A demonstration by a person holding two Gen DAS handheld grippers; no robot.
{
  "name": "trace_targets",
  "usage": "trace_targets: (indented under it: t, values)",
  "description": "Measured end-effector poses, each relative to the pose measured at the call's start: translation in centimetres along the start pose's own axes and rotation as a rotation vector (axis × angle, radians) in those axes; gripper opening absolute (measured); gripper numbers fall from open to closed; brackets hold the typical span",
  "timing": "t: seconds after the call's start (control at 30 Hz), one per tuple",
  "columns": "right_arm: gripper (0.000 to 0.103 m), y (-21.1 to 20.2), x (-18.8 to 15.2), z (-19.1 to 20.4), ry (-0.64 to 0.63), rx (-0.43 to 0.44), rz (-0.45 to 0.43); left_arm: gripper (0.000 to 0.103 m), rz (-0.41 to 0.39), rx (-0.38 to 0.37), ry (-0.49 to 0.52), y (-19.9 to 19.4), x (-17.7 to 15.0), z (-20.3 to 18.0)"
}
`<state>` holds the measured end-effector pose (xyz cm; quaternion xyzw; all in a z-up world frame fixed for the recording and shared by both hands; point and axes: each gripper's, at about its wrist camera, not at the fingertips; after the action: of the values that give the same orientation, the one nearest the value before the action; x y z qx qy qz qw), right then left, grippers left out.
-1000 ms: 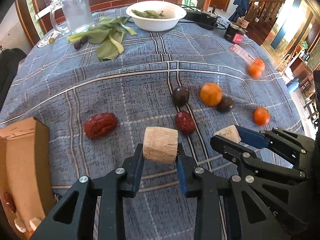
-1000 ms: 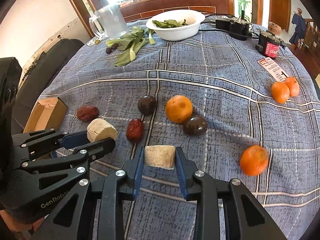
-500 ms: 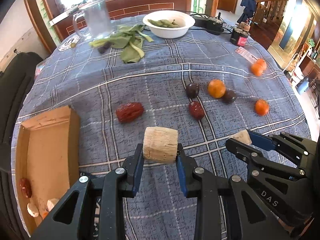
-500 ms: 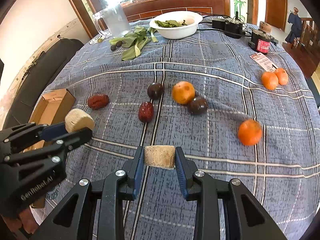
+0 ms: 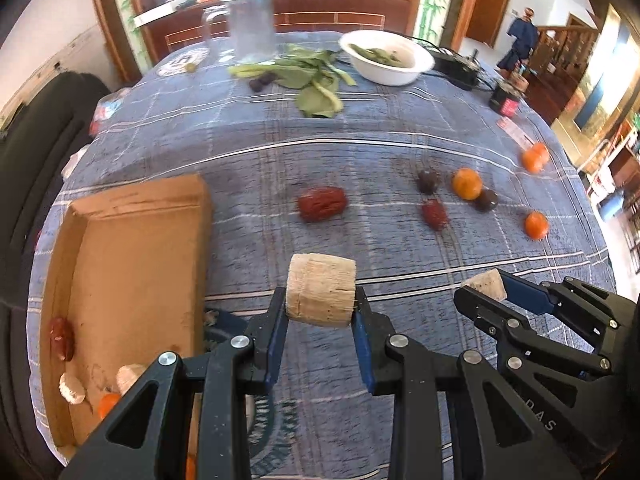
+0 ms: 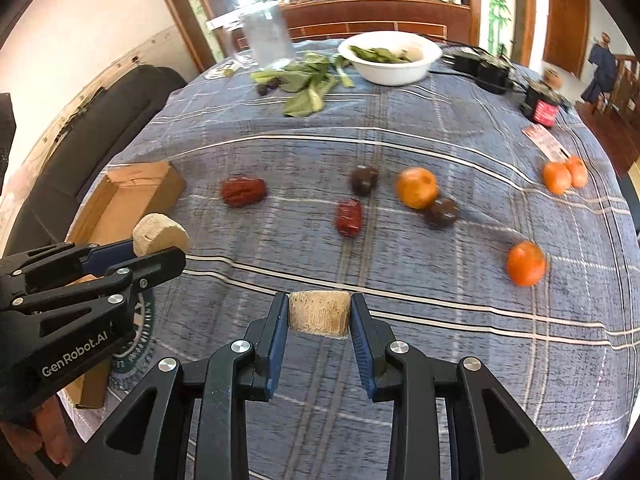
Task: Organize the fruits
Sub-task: 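Carry both pale cubes with both tools over the cardboard tray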
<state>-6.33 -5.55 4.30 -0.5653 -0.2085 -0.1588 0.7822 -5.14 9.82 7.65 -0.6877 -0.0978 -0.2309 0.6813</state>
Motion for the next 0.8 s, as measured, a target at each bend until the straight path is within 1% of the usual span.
trace_targets:
  t: [0.1,0.23,0.47,0.57,0.67,0.8]
  values:
    - [0.033,0.1,0.3,2.5,-0.036,0.018,-0.002,0.029,-0.006,0.018,-0.043,-0.7,-0.7,2.6]
    - [0.033,0.4,0.7,6.5,-0.094,0.051,-0.003,0.03,-0.002,0.062,-0.127,-1.4,-2.1,7.6]
    - [0.033,2.4,0.8,14.8,-0.177,0.152,0.037,0.03,0.035,0.142,-0.243,-1.2,-4.8,15.8]
    - [0.034,3.4,1.0,17.9,-0.208,0.173,0.047,0.03,0.041,0.167,-0.271,-0.9,-5.7,18.5]
    - [0.034,4.3,1.0,20.4,-0.24,0.176,0.051,0.03,0.056,0.185,-0.278,-0.3,-6.2,20.2]
    - [0.034,6.7,0.9,22.5,-0.262,0.151,0.088,0.03,0.075,0.167,-0.279,0.6,-6.7,21.3]
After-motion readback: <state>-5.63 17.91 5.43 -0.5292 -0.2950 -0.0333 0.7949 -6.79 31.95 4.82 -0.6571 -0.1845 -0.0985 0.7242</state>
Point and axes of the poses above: each gripper's, at about its wrist camera, not at the fingertips, and y roughly the way its jaws point, z to its left, x to its top, and after that the axes turned 6 degrees about y, right-handed
